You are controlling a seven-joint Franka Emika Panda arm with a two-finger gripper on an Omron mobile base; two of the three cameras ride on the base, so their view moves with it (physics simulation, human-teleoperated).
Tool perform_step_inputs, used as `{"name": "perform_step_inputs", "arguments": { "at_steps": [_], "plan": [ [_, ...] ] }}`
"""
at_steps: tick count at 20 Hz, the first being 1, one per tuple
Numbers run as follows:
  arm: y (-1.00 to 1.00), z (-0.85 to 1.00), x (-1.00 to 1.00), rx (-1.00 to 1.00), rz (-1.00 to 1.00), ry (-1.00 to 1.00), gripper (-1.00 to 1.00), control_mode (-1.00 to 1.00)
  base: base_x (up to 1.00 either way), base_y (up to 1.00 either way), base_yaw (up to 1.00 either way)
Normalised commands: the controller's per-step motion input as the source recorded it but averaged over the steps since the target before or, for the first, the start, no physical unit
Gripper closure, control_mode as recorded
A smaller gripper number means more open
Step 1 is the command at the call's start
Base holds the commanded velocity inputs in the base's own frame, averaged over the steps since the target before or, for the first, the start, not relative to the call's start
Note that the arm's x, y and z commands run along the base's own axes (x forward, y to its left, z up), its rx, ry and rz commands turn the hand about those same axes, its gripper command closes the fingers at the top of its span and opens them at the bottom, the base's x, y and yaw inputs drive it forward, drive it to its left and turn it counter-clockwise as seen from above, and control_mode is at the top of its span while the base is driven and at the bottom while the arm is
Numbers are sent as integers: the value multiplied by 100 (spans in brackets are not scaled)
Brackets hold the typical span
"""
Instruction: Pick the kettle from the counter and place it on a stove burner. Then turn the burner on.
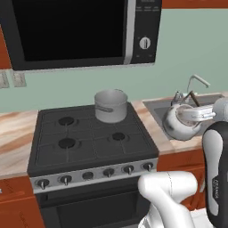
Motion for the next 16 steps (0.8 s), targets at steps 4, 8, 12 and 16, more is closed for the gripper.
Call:
{"name": "perform_step_inputs", "arguments": {
  "at_steps": [4,8,12,16],
  "plan": [
    [0,0,0,0,0,0,100,100,1,49,0],
    [0,0,0,0,0,0,100,100,4,16,-2],
    [0,0,0,0,0,0,100,100,1,42,-6],
    [0,0,0,0,0,0,100,100,0,74,-7]
  ]
}}
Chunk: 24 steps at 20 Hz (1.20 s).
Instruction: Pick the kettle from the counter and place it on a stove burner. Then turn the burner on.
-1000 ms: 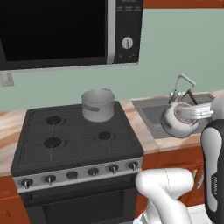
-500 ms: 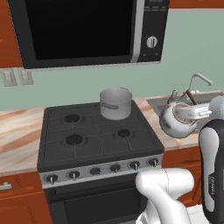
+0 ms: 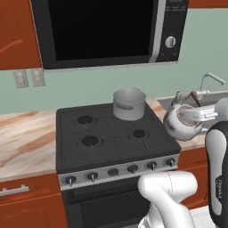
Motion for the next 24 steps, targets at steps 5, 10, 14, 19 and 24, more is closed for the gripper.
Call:
{"name": "perform_step_inputs", "arguments": {
  "at_steps": [5,10,14,19,24],
  "plan": [
    [0,0,0,0,0,0,100,100,0,87,-7],
    [0,0,0,0,0,0,100,100,0,45,-2],
    [0,0,0,0,0,0,100,100,0,0,0],
    [0,0,0,0,0,0,100,100,2,0,0],
    [0,0,0,0,0,0,100,100,10,8,0]
  ]
}}
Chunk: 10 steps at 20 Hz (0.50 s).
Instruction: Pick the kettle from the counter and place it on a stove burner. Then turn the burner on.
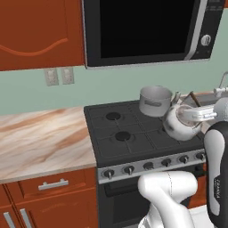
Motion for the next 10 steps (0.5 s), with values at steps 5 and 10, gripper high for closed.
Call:
{"name": "perform_step_inputs", "arguments": {
  "at_steps": [5,10],
  "plan": [
    [0,0,0,0,0,0,100,100,1,49,0],
    [0,0,0,0,0,0,100,100,6,16,0]
  ]
}}
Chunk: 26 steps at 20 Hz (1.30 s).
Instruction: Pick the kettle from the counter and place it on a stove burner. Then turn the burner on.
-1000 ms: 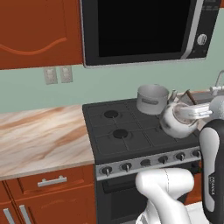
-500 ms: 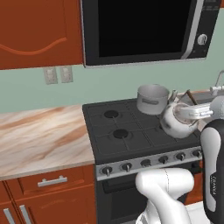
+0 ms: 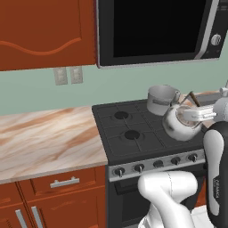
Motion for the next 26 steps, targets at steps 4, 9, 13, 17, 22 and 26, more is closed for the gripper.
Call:
{"name": "perform_step_inputs", "arguments": {
  "at_steps": [4,9,13,17,22,26],
  "plan": [
    [0,0,0,0,0,0,100,100,0,0,0],
    [-23,0,31,3,0,8,100,-100,0,0,0],
    [-42,0,55,1,-1,24,100,-100,0,0,0],
    [-54,-2,57,0,-4,33,100,-100,0,0,0],
    [-72,-18,36,0,-3,25,100,-100,0,0,0],
    [-54,-31,8,0,3,0,100,-100,0,0,0]
  ]
}}
